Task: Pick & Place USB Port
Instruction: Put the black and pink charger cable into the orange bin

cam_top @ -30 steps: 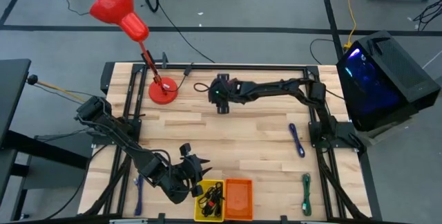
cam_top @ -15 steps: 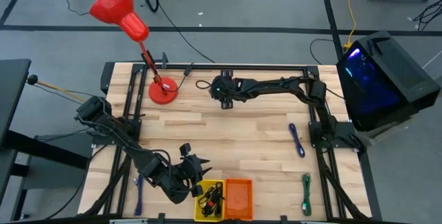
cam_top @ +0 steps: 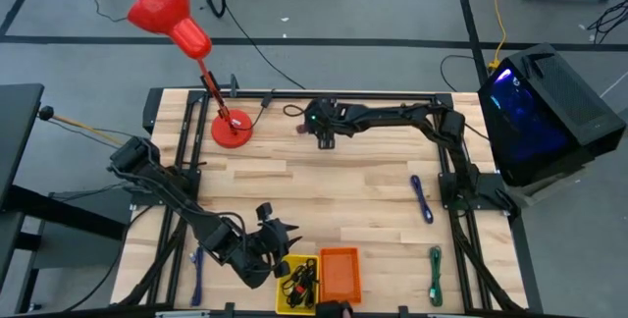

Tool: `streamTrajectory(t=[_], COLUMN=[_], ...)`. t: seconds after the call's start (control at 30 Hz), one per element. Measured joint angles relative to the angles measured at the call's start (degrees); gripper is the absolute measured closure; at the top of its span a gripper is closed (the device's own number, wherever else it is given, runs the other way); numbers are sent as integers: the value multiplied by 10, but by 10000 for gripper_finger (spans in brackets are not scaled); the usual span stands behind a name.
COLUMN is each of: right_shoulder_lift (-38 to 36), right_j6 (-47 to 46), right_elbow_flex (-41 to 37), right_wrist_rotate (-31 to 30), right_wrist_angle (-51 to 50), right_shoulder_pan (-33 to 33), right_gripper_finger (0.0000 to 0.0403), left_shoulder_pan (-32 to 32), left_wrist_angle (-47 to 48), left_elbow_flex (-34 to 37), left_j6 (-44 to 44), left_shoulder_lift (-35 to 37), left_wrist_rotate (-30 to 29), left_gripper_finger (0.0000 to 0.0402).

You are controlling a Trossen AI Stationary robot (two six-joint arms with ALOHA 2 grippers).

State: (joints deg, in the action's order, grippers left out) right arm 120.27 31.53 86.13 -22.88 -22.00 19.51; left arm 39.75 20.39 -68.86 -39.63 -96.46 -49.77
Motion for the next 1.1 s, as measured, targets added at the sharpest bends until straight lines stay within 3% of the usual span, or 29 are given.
streamTrajectory(t=[0.23,0.53,1.1], right_shoulder_lift=[0,-8,-14], right_j6=[33,-5,-14], right_elbow_flex=[0,0,0], right_wrist_rotate=[-13,72,114], right_wrist_angle=[-8,-29,-3], right_shoulder_pan=[-10,10,-34], right_gripper_finger=[144,144,144], left_shoulder_pan=[-5,-5,-5], left_wrist_angle=[6,9,10], left_elbow_flex=[0,0,0], left_j6=[4,3,4], left_shoulder_lift=[-4,-4,-4], left_wrist_rotate=[9,9,9], left_gripper_finger=[280,280,280])
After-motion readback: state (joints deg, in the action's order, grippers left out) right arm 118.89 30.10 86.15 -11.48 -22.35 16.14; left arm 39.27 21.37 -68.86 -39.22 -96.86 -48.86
